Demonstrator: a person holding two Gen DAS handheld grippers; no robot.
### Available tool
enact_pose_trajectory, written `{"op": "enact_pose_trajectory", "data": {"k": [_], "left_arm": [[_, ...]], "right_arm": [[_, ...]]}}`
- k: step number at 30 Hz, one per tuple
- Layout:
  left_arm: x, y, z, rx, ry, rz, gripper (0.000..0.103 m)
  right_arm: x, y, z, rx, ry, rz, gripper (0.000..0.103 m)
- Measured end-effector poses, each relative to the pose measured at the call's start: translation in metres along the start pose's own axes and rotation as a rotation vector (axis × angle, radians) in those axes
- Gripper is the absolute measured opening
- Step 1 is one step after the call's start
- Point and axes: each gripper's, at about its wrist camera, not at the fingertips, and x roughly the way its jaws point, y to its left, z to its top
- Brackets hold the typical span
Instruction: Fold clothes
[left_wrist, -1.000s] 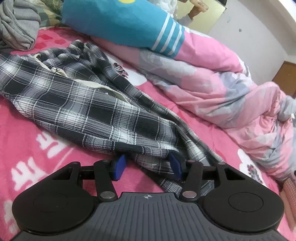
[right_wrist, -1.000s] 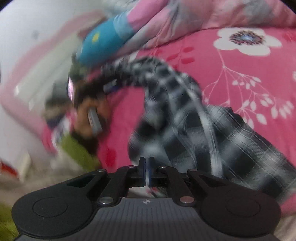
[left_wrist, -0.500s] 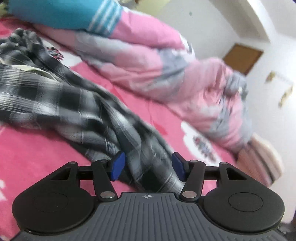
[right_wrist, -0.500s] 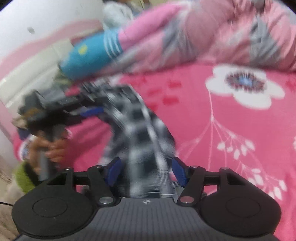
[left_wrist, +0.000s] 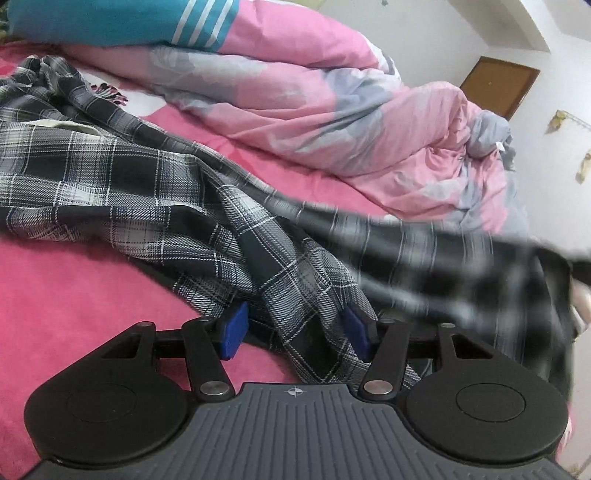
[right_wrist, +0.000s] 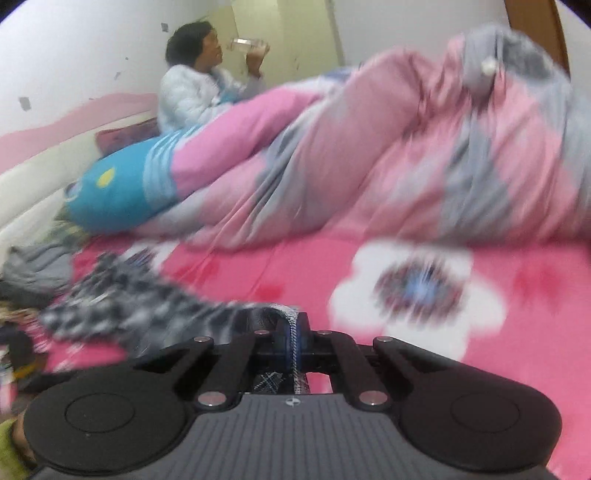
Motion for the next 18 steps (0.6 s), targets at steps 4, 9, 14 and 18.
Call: {"op": "enact_pose_trajectory", "data": {"k": [4,9,14,18], "left_arm": [[0.0,0.002,0.002,-0.016,0.013,-0.009,0.056],[0.001,0.004,0.005,-0.008,0.026,-0.023,0.056],[0.002,0.004,0.007,-0.01,0.034,-0.034,0.056],[-0.003,0.004,0.009,-0.025,0.032,-0.058,0.056]], "right_arm": [[0.055,-0.007,0.048,-0.065,-0.045,-0.101,0.002],[0.142,-0.025,0.06,-0.021,0.0,-0.183,0.002],[0.219,-0.059,0.036,0.091,0.136,-0.254,0.037],[0.19,-0.077,0.012,0.196,0.114,-0.262,0.047]]}}
